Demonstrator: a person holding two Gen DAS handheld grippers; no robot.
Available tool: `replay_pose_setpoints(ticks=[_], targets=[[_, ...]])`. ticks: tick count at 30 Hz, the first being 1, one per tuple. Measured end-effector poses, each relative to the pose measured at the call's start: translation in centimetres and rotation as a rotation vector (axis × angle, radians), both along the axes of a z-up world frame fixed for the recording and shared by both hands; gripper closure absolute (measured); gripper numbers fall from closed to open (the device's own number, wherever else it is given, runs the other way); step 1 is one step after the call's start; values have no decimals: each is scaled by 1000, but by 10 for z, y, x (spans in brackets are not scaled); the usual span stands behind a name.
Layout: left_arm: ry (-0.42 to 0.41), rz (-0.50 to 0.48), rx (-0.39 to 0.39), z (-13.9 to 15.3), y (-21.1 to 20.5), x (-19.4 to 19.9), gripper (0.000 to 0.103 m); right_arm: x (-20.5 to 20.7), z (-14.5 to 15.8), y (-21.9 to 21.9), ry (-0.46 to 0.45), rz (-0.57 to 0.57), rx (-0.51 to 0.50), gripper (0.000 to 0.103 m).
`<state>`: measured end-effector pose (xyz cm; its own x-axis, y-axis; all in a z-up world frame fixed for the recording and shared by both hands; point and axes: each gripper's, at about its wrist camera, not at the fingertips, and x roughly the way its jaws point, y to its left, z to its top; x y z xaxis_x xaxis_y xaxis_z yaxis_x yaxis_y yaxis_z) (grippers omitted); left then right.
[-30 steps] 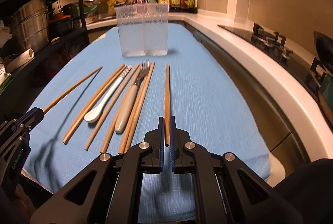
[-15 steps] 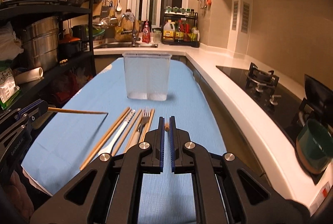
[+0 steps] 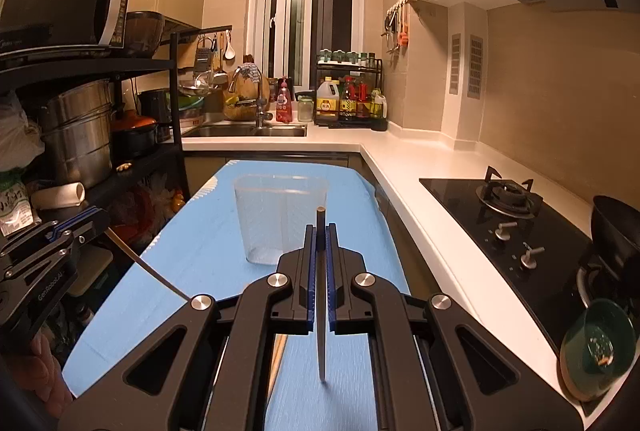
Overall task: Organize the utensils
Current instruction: 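Lift the chopsticks upright with both grippers and carry them toward the clear container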
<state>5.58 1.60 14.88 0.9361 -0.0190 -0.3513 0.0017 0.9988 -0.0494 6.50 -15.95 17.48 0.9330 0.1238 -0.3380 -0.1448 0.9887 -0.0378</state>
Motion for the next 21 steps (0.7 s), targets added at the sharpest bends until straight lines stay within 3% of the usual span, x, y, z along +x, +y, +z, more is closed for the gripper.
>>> replay_pose_setpoints(ticks=[10,21], targets=[[159,-72,-19,24,-3,61,97,55,4,-4,82,18,21,98],[177,-84,-24,26,-2,82,97,84,-5,-4,117,22,21,98]])
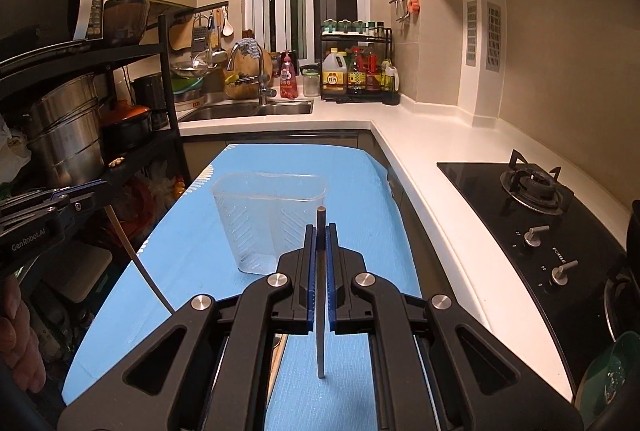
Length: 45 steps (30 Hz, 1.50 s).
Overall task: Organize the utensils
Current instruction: 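Lift the chopsticks upright with both grippers and carry them toward the clear container, then lower both chopsticks into the clear container and open both grippers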
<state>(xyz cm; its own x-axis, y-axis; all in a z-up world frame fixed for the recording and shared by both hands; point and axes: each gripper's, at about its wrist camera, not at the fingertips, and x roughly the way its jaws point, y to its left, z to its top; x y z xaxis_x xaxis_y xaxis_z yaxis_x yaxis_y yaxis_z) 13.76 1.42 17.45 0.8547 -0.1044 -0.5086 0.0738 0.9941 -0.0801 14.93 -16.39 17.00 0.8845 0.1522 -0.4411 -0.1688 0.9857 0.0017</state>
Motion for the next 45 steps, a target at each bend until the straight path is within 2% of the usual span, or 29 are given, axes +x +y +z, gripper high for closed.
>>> replay_pose_setpoints(ticks=[9,19,25,36,45], targets=[[9,-17,-6,-8,1,9,97,5,-3,2,-9,-1,-16,98],[23,-19,-9,-17,4,16,96,7,-26,3,4,10,-39,97],[30,-18,-27,-21,8,16,96,7,-27,0,7,10,-26,97],[24,-26,-36,1,11,27,97,12,20,3,-45,36,10,97],[18,-45,-11,38,4,52,97,45,68,16,-67,52,35,97]])
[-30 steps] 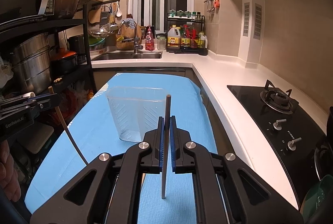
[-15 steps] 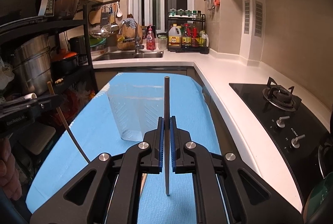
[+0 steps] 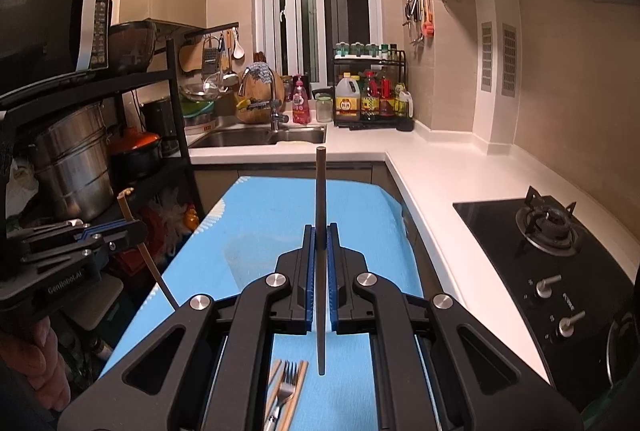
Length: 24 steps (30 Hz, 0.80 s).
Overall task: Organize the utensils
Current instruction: 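Lower both chopsticks into the clear container and open both grippers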
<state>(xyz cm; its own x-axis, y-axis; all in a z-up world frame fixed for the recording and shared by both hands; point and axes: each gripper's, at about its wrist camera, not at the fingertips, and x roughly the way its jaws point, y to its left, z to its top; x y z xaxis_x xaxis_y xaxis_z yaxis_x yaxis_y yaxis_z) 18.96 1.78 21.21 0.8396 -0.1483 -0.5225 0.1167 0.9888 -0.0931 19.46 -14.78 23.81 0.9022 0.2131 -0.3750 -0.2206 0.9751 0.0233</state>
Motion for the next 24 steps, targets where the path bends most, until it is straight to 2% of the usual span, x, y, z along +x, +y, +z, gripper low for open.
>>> replay_pose_setpoints(ticks=[3,9,12,15,19,24], targets=[[3,-4,-7,18,2,13,97,16,24,5,-13,5,8,97],[18,-21,-71,63,9,43,97,49,65,15,-55,9,35,97],[-18,-12,-69,87,8,54,97,63,75,20,-75,7,39,97],[-51,-3,-72,101,7,67,97,75,72,24,-83,-6,26,97],[-55,11,-61,87,0,88,97,89,49,24,-66,-13,31,97],[-42,4,-24,41,-14,108,97,103,11,23,-35,-34,21,97]])
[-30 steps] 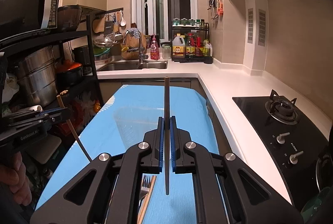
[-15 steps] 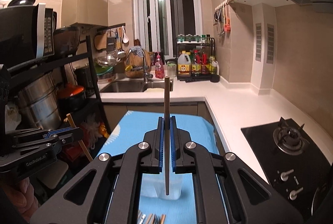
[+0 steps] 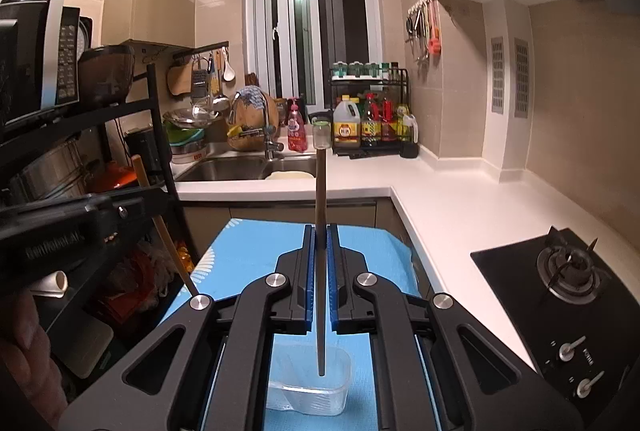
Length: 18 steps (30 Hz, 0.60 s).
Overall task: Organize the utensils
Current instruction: 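Lower both chopsticks into the clear container and open both grippers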
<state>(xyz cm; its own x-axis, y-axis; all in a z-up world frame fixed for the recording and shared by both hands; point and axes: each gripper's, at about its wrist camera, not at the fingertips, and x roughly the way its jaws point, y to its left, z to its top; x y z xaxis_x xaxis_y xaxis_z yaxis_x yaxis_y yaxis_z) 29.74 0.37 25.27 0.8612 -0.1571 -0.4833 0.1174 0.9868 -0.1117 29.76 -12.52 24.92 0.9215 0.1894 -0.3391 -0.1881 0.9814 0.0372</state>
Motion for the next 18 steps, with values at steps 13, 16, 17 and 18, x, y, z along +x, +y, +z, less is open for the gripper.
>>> replay_pose_setpoints(ticks=[13,16,17,18], targets=[[87,13,8,-53,0,24,96,21,-54,-2,144,-26,-18,80],[92,29,2,-53,1,20,68,15,-50,-3,151,-46,-26,56],[81,38,3,-50,3,16,57,12,-47,-3,147,-49,-29,55],[68,45,5,-47,4,11,56,8,-42,-4,144,-53,-33,55]])
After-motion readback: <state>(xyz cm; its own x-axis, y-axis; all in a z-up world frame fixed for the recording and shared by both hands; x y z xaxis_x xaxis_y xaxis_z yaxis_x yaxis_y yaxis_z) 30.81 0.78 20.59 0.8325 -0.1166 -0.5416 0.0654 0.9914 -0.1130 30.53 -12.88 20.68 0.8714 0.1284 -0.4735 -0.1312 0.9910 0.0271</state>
